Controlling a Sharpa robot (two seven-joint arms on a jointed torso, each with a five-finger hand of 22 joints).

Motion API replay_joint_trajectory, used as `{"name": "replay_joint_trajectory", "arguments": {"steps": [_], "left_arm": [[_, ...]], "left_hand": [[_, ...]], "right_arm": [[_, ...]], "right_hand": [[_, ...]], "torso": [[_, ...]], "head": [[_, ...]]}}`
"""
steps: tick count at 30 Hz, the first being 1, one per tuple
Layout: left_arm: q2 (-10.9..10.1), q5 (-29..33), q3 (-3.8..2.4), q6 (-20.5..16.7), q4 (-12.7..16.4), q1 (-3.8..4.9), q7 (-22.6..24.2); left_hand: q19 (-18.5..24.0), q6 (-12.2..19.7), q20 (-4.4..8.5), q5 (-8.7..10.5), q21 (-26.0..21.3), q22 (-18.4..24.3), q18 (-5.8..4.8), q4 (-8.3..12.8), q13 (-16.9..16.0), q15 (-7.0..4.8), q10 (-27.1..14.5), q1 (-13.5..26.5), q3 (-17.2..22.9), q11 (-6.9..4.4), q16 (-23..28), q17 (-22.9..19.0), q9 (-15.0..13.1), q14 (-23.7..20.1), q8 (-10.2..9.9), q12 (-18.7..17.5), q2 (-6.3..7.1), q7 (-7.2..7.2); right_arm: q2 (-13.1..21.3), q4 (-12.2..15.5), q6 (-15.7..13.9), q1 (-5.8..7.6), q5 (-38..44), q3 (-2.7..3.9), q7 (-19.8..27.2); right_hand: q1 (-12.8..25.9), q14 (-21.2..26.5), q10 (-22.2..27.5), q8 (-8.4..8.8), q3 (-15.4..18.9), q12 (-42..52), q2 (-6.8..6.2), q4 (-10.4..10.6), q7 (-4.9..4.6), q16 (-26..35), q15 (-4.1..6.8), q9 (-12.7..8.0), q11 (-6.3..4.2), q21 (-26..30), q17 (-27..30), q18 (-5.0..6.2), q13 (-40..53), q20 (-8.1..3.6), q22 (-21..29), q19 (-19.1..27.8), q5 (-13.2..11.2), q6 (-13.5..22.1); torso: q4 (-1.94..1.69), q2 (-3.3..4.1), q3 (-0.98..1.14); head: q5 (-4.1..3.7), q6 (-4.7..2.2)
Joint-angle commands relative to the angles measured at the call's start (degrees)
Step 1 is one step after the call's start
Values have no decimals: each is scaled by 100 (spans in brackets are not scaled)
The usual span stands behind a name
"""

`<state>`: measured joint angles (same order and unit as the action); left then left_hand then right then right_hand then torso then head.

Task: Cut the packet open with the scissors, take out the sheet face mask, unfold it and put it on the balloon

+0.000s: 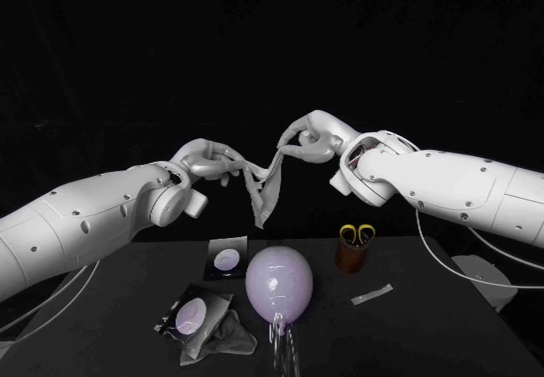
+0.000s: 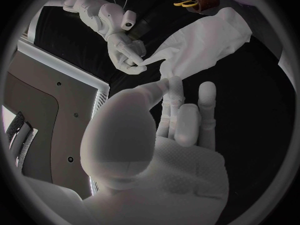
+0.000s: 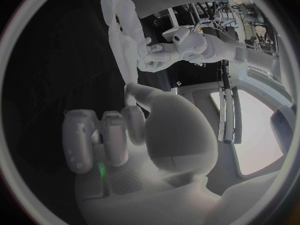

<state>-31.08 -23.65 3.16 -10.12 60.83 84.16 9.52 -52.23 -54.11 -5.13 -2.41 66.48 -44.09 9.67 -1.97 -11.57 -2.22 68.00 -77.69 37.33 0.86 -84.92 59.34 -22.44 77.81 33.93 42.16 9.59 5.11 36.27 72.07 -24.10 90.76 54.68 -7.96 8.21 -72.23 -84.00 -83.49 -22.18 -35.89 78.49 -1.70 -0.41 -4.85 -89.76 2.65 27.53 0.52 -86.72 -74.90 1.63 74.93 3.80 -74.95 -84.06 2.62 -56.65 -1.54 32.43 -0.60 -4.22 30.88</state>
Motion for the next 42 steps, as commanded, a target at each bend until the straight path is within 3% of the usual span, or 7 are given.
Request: {"name": "replay_joint_trajectory", "arguments": {"steps": [1,11,25,27,28,32,42], "left_arm": [[35,-81,-8,160,-60,50,134],[0,-188,14,313,-152,94,121],[-40,-49,143,656,-69,36,245],[-35,90,157,704,-55,-9,330],[-27,212,167,731,-41,-53,395],[25,414,182,744,-35,-163,548],[109,505,189,660,-145,-340,601]], "left_hand": [[-8,-14,-3,-39,18,13,-3,-2,-1,9,23,31,47,5,-13,-25,-15,-26,20,24,-55,8],[-15,-12,-3,-39,25,2,-5,-1,-1,9,21,33,48,5,-14,-23,-14,-26,20,24,-56,7],[86,23,-11,-39,-19,82,7,-9,1,15,-11,63,43,9,25,-212,3,-133,13,28,-71,6],[307,56,-24,-37,-140,287,45,2,-8,29,-64,67,34,19,95,-475,15,-297,20,43,-91,20],[526,166,-50,-44,-284,432,55,1,52,88,-399,51,78,99,392,-1460,41,-882,-9,-133,-161,90],[764,335,-131,-31,-471,513,36,43,180,240,-731,-19,100,249,1068,-2885,85,-1912,-46,-456,-301,216],[1074,485,-304,-37,-745,644,21,35,302,373,-981,-30,35,366,1639,-3197,270,-2365,-239,-811,-493,309]], "right_arm": [[-29,-32,60,26,934,4,-32],[-56,-84,-263,95,1359,6,-54],[-166,-284,-374,216,1408,8,-42],[-186,-282,-363,220,1404,8,-44],[-199,-279,-355,221,1397,8,-49],[-218,-271,-327,224,1329,8,-73],[-254,-349,-316,226,1231,8,-145]], "right_hand": [[11,-600,-133,-203,-5,40,32,-33,11,-24,29,602,-6,-51,-1510,-91,935,-39,-1411,-427,17,-38],[21,-600,-145,-220,-9,59,26,-33,18,-24,33,613,-11,-101,-1510,-104,945,-41,-1428,-456,17,-44],[22,-600,-147,-224,-11,61,25,-34,19,-24,34,615,-13,-108,-1510,-106,946,-42,-1430,-461,17,-45],[22,-600,-147,-224,-11,61,25,-34,19,-24,34,615,-13,-108,-1510,-106,946,-42,-1430,-461,17,-45],[24,-600,-147,-230,-15,59,22,-36,22,-24,37,619,-16,-109,-1510,-106,945,-43,-1431,-462,17,-46],[24,-600,-147,-230,-15,59,22,-36,22,-24,37,619,-16,-109,-1510,-106,945,-43,-1431,-462,17,-46],[25,-600,-149,-232,-17,62,22,-36,23,-24,37,620,-17,-100,-1510,-104,946,-44,-1428,-456,17,-46]], "torso": [[-2,-8,4],[1,2,5],[13,0,8],[16,-2,8],[20,-7,6],[18,-5,-1],[14,-1,3]], "head": [[7,-1],[-32,28],[-32,14],[-34,-5],[-39,-5],[-65,-24],[-99,-11]]}}
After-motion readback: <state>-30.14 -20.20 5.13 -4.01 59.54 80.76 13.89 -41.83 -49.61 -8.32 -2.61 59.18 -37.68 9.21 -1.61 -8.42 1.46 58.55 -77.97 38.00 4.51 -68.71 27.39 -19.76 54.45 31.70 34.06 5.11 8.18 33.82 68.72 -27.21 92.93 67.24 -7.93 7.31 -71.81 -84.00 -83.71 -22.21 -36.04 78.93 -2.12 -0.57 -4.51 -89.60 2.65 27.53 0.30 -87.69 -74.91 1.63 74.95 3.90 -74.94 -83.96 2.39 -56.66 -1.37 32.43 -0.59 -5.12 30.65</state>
